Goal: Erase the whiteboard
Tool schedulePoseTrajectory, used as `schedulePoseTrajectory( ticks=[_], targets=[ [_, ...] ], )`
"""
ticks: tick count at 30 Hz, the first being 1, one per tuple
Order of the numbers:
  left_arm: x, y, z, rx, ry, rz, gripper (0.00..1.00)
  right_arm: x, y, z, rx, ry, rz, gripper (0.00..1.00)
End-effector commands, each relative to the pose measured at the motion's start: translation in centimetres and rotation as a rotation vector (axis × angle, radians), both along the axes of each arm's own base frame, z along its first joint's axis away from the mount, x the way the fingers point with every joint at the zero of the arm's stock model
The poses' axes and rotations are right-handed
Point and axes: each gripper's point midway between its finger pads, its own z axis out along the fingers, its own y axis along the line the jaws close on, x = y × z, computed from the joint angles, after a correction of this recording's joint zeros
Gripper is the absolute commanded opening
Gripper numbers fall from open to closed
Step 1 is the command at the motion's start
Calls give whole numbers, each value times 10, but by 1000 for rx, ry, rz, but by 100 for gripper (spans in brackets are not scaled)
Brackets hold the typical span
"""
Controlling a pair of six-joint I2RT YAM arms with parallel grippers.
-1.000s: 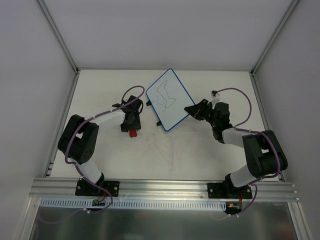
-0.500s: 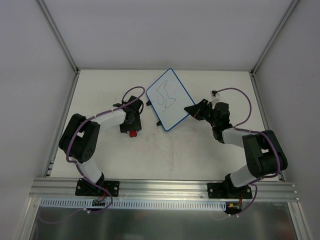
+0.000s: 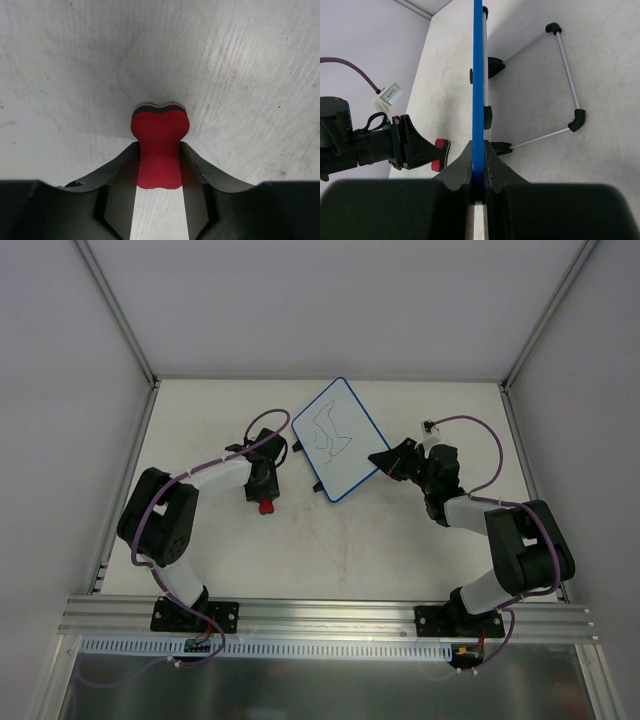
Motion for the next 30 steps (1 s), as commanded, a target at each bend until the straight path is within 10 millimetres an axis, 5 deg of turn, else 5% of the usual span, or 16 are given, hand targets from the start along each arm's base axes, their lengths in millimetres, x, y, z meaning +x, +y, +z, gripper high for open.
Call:
schedulePoseTrajectory(
  ticks=[1, 12, 16, 24, 28, 30],
  targets=[
    [6, -2, 17, 8, -36, -7, 37, -3, 11, 6, 4, -16, 64, 0],
    [7, -4, 20, -1, -37, -11, 22, -4, 10, 6, 0, -19, 62, 0],
    [24, -14, 45, -29, -102, -68, 22, -4, 11, 6, -2, -22, 69, 0],
    [64, -35, 94, -73, -229, -131, 0, -4, 13, 7, -2, -27, 84, 0],
    [96, -55, 128, -135, -306, -152, 0, -3, 15, 7, -1, -27, 90, 0],
    [106, -66, 128, -178, -297, -170, 0, -4, 16, 7, -3, -30, 96, 0]
  ],
)
